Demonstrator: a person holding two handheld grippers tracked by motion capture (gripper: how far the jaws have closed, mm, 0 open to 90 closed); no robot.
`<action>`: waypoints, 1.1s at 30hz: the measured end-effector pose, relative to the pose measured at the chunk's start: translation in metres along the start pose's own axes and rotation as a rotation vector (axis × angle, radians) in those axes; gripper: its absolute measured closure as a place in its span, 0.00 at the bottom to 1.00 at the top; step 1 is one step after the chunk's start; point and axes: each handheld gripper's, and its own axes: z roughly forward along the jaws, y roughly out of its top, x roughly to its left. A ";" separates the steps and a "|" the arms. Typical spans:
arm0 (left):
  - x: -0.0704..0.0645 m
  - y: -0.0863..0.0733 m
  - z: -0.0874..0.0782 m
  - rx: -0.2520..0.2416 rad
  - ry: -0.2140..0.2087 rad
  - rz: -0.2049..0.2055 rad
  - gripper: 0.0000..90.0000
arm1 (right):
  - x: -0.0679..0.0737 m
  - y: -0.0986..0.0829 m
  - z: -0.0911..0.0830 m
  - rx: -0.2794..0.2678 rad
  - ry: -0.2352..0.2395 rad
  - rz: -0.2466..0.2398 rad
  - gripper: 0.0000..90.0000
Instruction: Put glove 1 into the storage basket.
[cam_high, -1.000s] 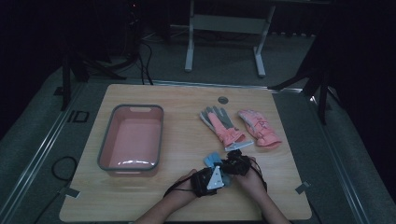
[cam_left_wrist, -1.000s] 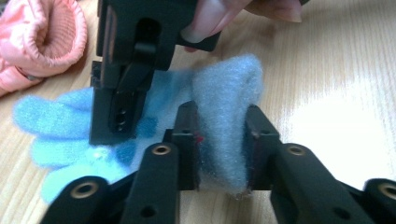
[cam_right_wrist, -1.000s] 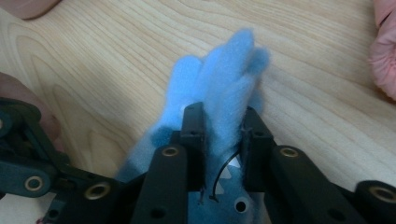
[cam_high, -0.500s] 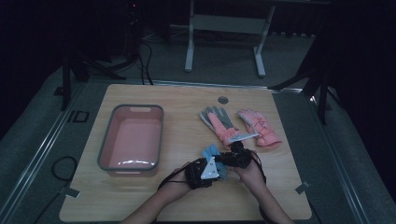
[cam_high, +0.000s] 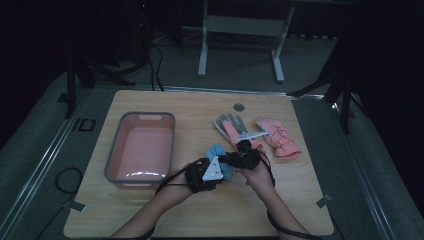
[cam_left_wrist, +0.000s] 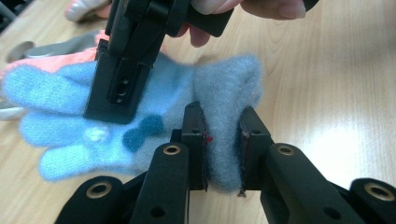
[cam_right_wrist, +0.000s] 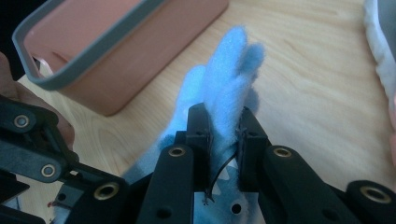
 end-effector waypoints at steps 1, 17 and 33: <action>0.002 0.000 -0.003 0.002 -0.001 -0.005 0.86 | 0.004 0.007 0.001 0.005 0.001 -0.010 0.88; 0.022 -0.004 -0.047 0.020 0.060 -0.013 0.86 | 0.029 0.052 0.011 0.003 0.051 -0.060 0.88; 0.038 -0.024 -0.085 0.057 0.113 -0.033 0.86 | 0.063 0.088 0.040 -0.003 0.099 -0.109 0.88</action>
